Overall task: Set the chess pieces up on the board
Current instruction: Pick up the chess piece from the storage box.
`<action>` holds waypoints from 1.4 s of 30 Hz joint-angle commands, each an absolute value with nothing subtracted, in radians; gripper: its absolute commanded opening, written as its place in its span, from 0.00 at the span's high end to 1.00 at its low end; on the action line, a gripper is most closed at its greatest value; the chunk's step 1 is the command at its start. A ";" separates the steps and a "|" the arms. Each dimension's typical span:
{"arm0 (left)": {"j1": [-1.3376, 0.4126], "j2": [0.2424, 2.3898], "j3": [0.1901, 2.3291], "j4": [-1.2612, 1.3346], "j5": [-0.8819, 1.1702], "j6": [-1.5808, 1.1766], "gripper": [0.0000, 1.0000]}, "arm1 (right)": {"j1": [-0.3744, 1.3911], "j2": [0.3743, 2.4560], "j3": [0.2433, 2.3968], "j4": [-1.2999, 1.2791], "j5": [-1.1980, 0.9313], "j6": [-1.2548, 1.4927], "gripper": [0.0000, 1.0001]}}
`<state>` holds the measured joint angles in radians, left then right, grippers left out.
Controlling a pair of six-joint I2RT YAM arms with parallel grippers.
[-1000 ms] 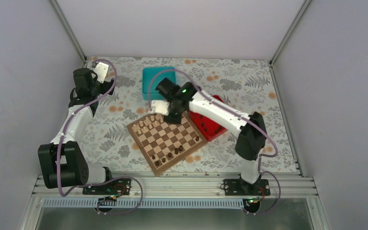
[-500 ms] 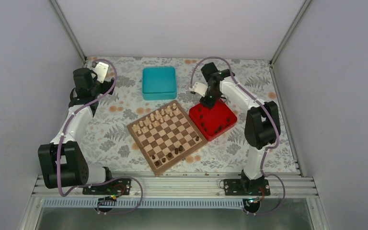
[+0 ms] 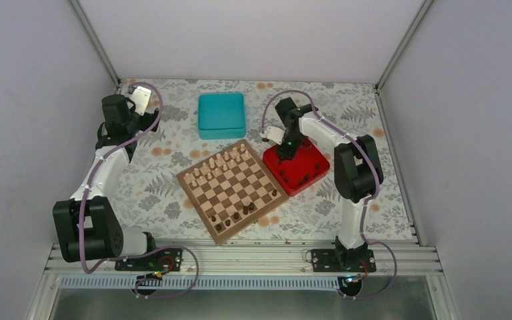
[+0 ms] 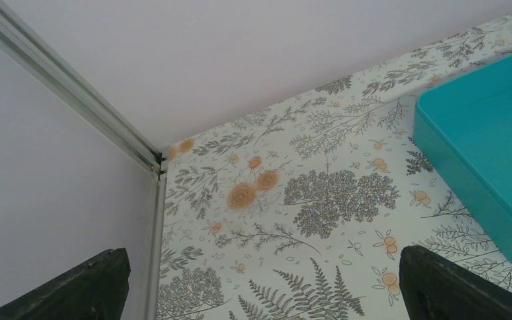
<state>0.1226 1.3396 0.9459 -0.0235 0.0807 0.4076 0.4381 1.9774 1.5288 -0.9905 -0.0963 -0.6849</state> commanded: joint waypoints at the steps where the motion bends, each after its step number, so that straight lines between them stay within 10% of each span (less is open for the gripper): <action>1: 0.130 1.339 0.940 0.006 0.092 0.404 0.00 | 0.445 2.014 1.520 -0.972 -0.122 -0.698 0.69; 42: 0.135 1.341 0.934 0.011 0.098 0.405 0.00 | 0.446 1.941 1.555 -1.028 -0.084 -0.680 0.94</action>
<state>0.1291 1.3396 0.9432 -0.0162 0.0834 0.4076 0.4381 2.0335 1.5230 -0.9775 -0.1078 -0.6868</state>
